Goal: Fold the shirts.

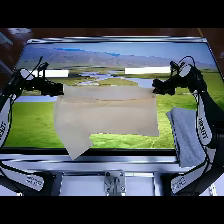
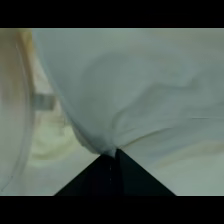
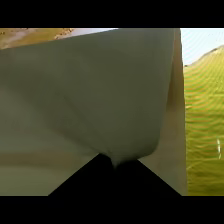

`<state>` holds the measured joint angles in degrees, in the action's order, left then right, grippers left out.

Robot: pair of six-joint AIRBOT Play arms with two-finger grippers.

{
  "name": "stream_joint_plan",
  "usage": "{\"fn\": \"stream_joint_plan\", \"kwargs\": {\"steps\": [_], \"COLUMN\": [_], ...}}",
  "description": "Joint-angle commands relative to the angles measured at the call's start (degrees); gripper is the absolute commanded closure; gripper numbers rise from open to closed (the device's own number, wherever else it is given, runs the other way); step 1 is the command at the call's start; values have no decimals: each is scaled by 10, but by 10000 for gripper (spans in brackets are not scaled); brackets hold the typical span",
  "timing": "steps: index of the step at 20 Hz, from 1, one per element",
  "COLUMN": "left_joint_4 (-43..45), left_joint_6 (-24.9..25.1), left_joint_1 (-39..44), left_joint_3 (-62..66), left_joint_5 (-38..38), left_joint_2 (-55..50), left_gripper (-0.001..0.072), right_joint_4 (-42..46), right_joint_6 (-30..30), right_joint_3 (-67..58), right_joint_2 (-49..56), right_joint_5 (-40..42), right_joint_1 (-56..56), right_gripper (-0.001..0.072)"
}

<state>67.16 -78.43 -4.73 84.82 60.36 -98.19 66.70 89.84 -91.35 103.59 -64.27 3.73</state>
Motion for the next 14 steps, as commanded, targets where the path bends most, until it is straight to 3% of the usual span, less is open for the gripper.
{"fn": "stream_joint_plan", "kwargs": {"steps": [1, 5, 10, 14], "left_joint_4": [46, 56, 62, 59], "left_joint_6": [-75, -103, -104, -104], "left_joint_1": [1, 1, 0, 3], "left_joint_3": [1, 1, 30, 34], "left_joint_5": [44, 42, 18, 23], "left_joint_2": [-12, -17, -16, -23], "left_gripper": [671, 671, 671, 671], "right_joint_4": [-2, -2, -24, 7], "right_joint_6": [18, 45, 54, 69], "right_joint_3": [1, 1, 1, 1], "right_joint_2": [15, 16, 16, 20], "right_joint_5": [-53, -53, -59, -62], "right_joint_1": [0, 0, 0, 0], "right_gripper": [655, 656, 656, 655]}}
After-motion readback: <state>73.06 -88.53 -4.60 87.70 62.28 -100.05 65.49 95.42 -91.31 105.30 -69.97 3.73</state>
